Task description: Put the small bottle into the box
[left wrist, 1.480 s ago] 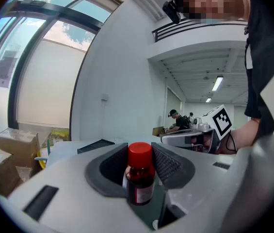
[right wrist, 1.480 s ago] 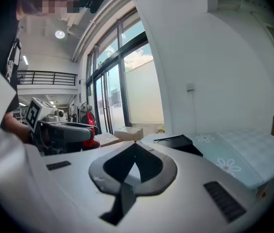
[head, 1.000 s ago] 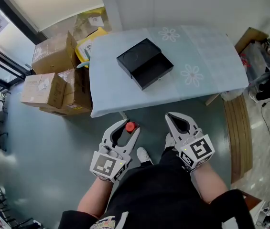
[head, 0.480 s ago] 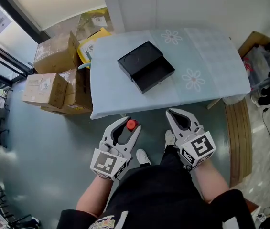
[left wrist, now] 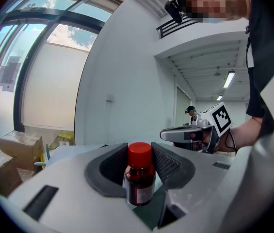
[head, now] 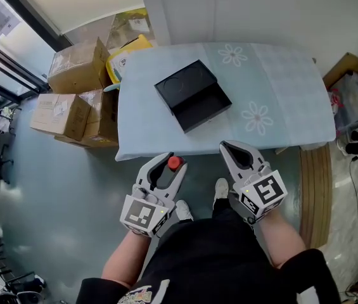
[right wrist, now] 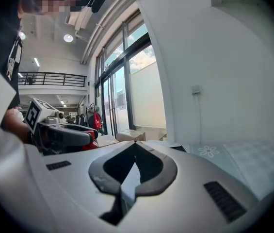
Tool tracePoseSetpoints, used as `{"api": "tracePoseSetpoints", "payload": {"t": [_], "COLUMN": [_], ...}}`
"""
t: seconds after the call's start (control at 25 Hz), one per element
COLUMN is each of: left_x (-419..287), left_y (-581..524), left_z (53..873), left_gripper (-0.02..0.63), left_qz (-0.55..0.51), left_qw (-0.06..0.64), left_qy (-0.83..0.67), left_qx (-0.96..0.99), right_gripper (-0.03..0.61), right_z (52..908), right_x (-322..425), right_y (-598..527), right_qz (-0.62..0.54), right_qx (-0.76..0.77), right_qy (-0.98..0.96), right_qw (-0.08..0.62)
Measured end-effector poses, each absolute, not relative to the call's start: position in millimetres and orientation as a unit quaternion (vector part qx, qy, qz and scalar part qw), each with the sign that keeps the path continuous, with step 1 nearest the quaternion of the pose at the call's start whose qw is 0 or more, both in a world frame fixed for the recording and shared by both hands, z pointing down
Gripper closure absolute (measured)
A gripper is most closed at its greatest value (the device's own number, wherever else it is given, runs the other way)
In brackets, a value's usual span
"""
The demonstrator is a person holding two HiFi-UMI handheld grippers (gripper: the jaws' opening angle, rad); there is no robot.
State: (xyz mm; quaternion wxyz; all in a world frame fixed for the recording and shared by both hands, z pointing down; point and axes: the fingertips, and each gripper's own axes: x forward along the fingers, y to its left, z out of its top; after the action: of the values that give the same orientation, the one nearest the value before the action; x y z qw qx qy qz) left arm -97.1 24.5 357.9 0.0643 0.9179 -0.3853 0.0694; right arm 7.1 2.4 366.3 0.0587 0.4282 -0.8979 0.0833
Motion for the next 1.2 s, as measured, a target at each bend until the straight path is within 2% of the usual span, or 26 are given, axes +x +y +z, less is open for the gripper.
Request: {"api": "tracePoseSetpoints", "payload": {"t": [0.76,0.96,1.2], "left_x": [-28,-16,-12], "left_y": [-46,-67,-82], "left_z": [381,387,396], "left_gripper": [0.459,0.459,0.459], "left_qz": [0.097,0.08,0.084], "left_qw": [0.09,0.065,0.069], "left_qy": [-0.473,-0.492,-0.514], "left_qx": [0.871,0.865,0.851], "right_gripper": [0.569,0.569,0.569], "right_z": [385,392,396], "right_x": [73,83,85], "right_y": [-77,-95,-103], "right_qz": [0.102,0.108,0.106], "right_qx": [0.347,0.326,0.306], "right_qy": [-0.93,-0.937,-0.944], "right_qw": [0.064,0.061,0.06]}}
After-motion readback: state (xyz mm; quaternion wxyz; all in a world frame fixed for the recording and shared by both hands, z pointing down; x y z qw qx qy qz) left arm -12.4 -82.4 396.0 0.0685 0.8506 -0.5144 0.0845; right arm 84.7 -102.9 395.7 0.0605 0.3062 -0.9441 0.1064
